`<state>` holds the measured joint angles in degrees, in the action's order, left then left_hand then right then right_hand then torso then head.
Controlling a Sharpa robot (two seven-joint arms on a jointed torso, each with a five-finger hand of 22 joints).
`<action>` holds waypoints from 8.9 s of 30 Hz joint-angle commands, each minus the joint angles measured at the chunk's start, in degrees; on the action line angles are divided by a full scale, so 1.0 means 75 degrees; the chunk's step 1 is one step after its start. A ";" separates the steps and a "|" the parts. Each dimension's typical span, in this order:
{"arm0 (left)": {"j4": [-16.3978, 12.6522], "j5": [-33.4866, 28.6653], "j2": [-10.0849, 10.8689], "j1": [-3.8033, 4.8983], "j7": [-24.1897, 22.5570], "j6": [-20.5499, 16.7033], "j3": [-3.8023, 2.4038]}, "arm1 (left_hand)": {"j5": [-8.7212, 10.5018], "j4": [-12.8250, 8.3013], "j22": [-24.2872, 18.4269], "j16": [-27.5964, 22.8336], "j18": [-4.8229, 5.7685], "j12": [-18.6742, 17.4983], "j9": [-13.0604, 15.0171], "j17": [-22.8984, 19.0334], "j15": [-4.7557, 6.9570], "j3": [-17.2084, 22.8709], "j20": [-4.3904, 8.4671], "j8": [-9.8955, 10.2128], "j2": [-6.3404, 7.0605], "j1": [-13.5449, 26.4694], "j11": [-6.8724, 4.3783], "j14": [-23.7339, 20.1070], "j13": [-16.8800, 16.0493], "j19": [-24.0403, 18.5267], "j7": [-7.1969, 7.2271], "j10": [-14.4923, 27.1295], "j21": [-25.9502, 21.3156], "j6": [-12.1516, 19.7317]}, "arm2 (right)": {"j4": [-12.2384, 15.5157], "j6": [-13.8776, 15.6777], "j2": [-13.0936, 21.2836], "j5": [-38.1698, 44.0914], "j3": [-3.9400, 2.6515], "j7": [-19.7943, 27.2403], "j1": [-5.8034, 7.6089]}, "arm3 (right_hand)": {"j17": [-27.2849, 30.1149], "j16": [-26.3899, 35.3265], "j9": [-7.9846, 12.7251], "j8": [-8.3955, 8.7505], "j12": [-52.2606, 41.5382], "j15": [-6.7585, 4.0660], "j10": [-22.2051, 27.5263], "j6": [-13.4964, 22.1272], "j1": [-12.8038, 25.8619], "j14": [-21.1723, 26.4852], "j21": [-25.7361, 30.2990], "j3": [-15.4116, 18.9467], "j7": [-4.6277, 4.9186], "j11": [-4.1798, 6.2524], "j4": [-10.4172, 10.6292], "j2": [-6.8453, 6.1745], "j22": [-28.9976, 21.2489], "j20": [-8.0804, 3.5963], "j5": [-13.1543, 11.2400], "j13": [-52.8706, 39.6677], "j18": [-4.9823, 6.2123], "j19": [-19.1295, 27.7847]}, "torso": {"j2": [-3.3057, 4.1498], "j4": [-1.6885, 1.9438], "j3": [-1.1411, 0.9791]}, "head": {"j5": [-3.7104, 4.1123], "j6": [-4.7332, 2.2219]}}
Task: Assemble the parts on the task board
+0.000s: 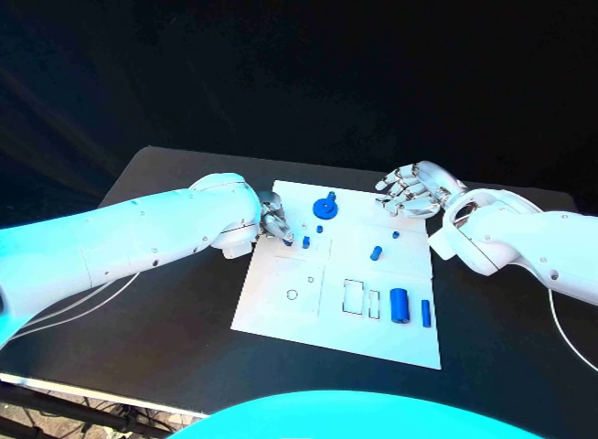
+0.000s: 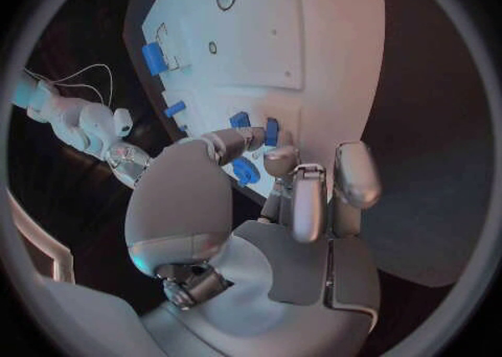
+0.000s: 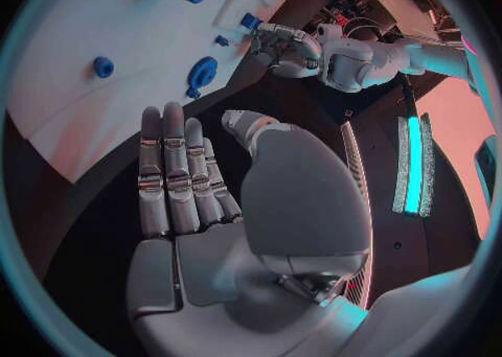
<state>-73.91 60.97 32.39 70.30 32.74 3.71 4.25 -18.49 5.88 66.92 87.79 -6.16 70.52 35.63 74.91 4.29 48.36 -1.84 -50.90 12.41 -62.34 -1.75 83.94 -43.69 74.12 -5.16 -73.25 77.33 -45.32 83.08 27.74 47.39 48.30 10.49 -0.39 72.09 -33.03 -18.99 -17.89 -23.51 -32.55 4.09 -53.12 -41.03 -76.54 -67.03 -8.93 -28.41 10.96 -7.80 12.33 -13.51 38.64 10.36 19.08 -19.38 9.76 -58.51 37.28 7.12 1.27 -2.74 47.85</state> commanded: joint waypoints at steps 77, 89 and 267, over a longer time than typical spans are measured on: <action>0.0324 -0.0276 -0.0084 -0.0021 0.0182 0.0401 0.0013 | 0.0188 0.1244 -0.0117 0.0022 0.0098 -0.0110 -0.0810 0.1319 0.0080 -0.2297 0.0021 -0.0272 0.0164 0.0755 -0.0037 0.0629 -0.0197 0.0017 0.0453 -0.0043 -0.0149 -0.0636 | 0.0010 -0.0119 0.0009 0.0020 -0.0001 0.0063 -0.0005 | 0.0096 0.0302 0.0032 -0.0086 0.0098 0.0085 -0.0012 0.0089 0.0102 0.0030 0.0217 0.0052 0.0240 -0.0072 -0.0067 -0.0026 -0.0225 0.0080 0.0048 0.0267 0.0073 0.0060 | -0.0005 -0.0002 0.0000 | 0.0042 -0.0050; 0.0312 -0.0288 -0.0059 -0.0022 0.0136 0.0357 0.0011 | 0.0391 0.1441 -0.0115 0.0020 0.0099 -0.0130 -0.0920 0.1319 0.0071 -0.3042 0.0014 -0.0280 0.0227 0.0728 -0.0026 0.0629 -0.0221 0.0023 0.0443 -0.0039 -0.0161 -0.0649 | -0.0004 -0.0104 0.0001 0.0006 -0.0001 0.0082 -0.0005 | 0.0399 0.0916 0.0080 -0.0163 0.0294 0.0316 0.0308 0.0236 0.0141 0.0615 0.0684 0.0120 0.0382 -0.0248 -0.0060 -0.0030 -0.0714 0.0293 0.0052 0.0740 0.0044 0.0477 | -0.0003 0.0002 0.0005 | 0.0054 -0.0061; 0.0896 0.2359 -0.0553 -0.0385 -0.4230 -0.1118 -0.0373 | 0.1428 -0.0365 -0.2652 -0.1072 -0.0586 -0.4818 -0.2696 -0.3250 -0.0701 -0.1486 -0.0652 0.3521 -0.0179 -0.2788 0.0859 -0.1663 0.4603 -0.3234 -0.0432 0.2350 -0.1996 -0.1119 | -0.0136 0.0154 -0.0138 -0.0303 -0.0003 0.0559 -0.0071 | 0.1300 0.1605 0.0521 0.0266 0.1758 0.0398 -0.0440 -0.0451 0.0105 0.0714 0.0690 -0.0411 0.0266 -0.0214 -0.0430 0.0076 -0.1896 0.0420 0.0021 0.2113 0.0073 0.0688 | 0.0036 -0.0016 -0.0006 | 0.0331 -0.0347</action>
<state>-66.68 80.91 28.07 67.37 0.58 -4.10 1.54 -7.50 3.53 46.96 79.41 -9.74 34.72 15.51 50.55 -1.02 37.33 -7.05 -24.79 11.07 -83.72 4.63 71.06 -9.07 49.64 -8.08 -55.22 62.07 -53.89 81.99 29.65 46.32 45.91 10.48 2.97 71.56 -23.35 -7.34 -14.06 -21.71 -19.57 6.74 -56.09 -43.96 -76.24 -61.92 -3.82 -31.25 11.31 -9.52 8.86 -13.20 24.46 13.54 18.97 -3.58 9.76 -53.70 37.57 6.90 1.28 -0.29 45.26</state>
